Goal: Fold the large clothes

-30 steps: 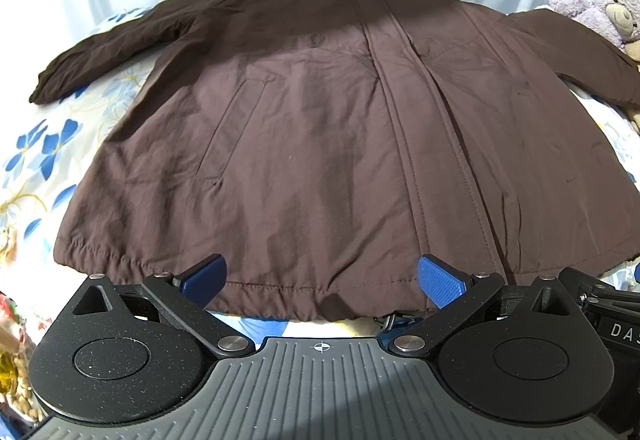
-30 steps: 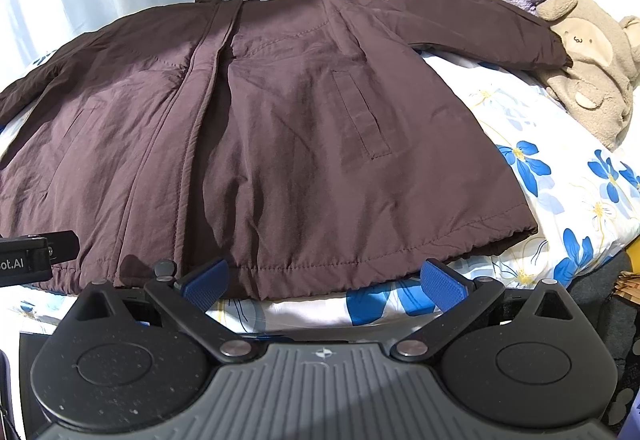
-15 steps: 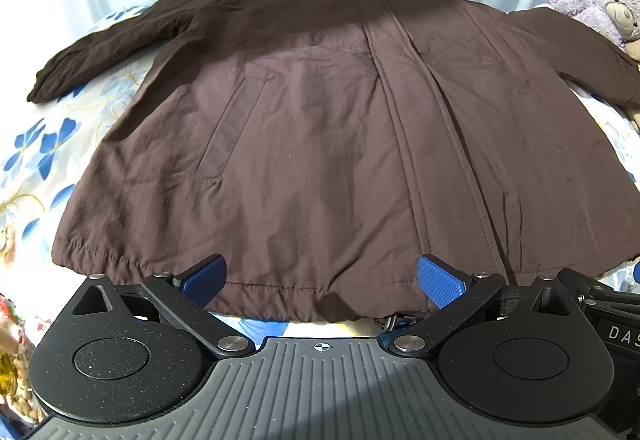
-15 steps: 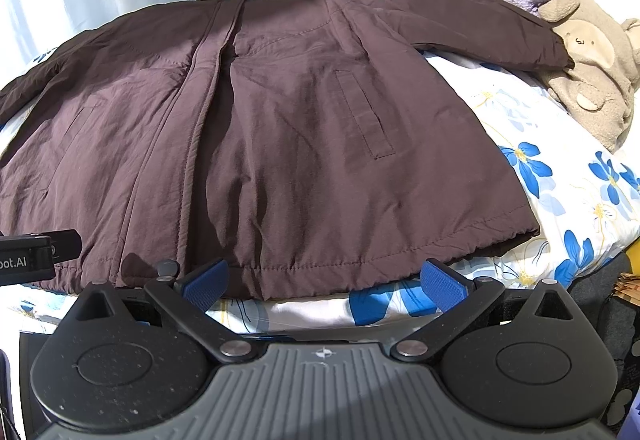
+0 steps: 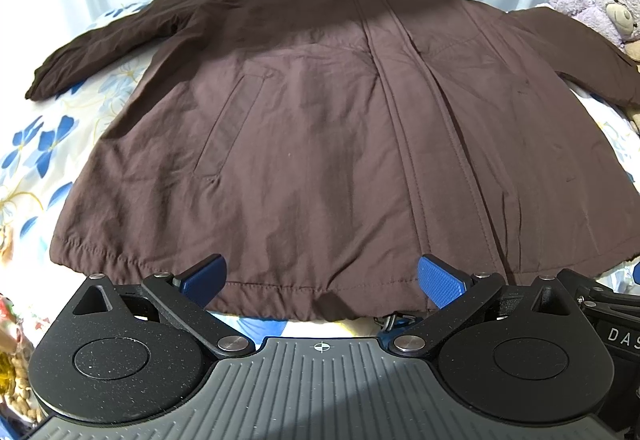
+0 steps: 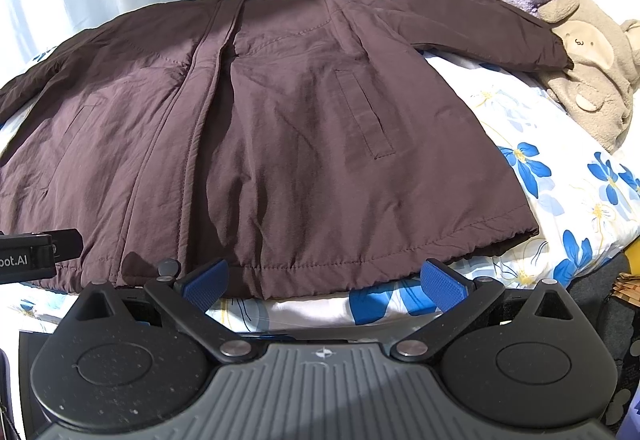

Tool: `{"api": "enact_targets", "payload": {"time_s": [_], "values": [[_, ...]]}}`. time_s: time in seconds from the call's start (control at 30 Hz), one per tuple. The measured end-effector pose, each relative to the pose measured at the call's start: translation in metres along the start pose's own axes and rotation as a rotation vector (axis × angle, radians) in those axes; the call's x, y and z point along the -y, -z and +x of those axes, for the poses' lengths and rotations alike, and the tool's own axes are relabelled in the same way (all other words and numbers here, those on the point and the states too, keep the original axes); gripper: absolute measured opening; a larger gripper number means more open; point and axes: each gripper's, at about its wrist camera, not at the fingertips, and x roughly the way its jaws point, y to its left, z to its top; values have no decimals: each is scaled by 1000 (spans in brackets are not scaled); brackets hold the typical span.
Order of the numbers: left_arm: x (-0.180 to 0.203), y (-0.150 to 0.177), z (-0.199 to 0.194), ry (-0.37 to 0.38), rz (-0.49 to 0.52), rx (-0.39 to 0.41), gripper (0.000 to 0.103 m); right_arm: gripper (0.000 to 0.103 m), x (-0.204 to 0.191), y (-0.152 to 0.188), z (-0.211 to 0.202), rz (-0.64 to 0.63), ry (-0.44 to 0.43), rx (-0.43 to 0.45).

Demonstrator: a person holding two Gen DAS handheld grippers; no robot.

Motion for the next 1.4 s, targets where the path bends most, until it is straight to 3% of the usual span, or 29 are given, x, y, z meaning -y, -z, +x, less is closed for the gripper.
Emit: {"api": "enact_targets", "payload": {"time_s": [1.03,1.4], "values": [[-5,-3,6,28,-14,-23,103,102,-5,1,0,-15,-50,18],[-4,-5,13,46,-11,-43,103,102,-3,2,1,-6,-24,34]]}}
